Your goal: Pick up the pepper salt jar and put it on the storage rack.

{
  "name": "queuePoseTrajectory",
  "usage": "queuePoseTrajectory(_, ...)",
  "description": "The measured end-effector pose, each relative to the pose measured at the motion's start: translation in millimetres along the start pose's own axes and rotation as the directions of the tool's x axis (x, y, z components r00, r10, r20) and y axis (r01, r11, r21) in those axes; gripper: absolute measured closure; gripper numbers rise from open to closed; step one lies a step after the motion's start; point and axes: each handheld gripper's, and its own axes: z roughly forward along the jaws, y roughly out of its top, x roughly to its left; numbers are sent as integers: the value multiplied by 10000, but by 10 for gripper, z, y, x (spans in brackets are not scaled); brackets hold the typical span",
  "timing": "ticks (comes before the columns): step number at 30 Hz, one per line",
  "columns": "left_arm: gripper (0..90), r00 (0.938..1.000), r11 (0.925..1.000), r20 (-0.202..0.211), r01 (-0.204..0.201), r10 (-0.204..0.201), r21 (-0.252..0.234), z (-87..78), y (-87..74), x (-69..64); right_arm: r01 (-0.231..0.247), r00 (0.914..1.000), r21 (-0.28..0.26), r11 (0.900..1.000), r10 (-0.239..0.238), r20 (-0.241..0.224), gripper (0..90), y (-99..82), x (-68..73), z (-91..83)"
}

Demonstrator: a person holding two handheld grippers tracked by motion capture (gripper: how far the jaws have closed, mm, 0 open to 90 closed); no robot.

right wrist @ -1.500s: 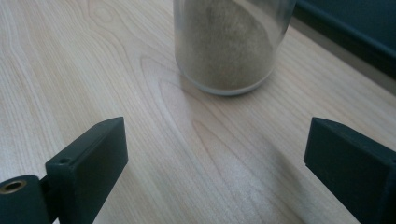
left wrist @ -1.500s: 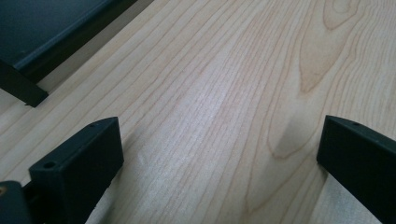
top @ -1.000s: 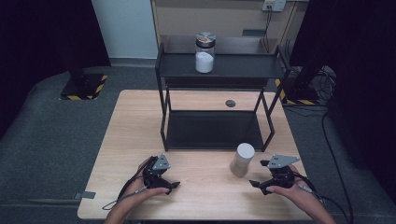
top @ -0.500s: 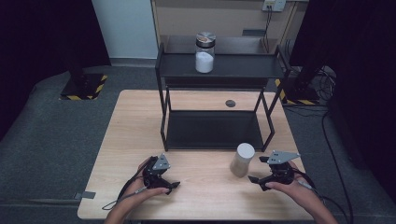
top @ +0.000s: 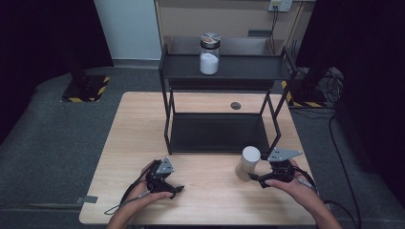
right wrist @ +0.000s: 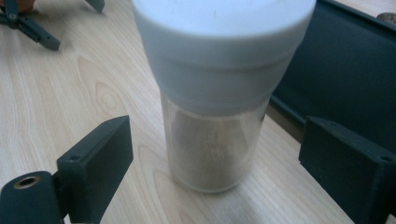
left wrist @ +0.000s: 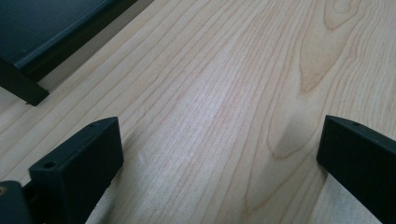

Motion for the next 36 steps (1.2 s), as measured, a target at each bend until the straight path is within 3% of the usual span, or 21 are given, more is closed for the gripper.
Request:
queuePoseTrajectory(22, 0, 10000, 10000, -4, 1, -1, 3, 0, 0, -1, 50, 9999, -407, 9992, -45, 130, 247, 107, 47, 127)
queuePoseTrajectory(36, 0, 10000, 10000, -8, 5, -5, 6, -1, 0, -3, -163, 9996, -810, 9966, 180, 205, 334, 41, 61, 150)
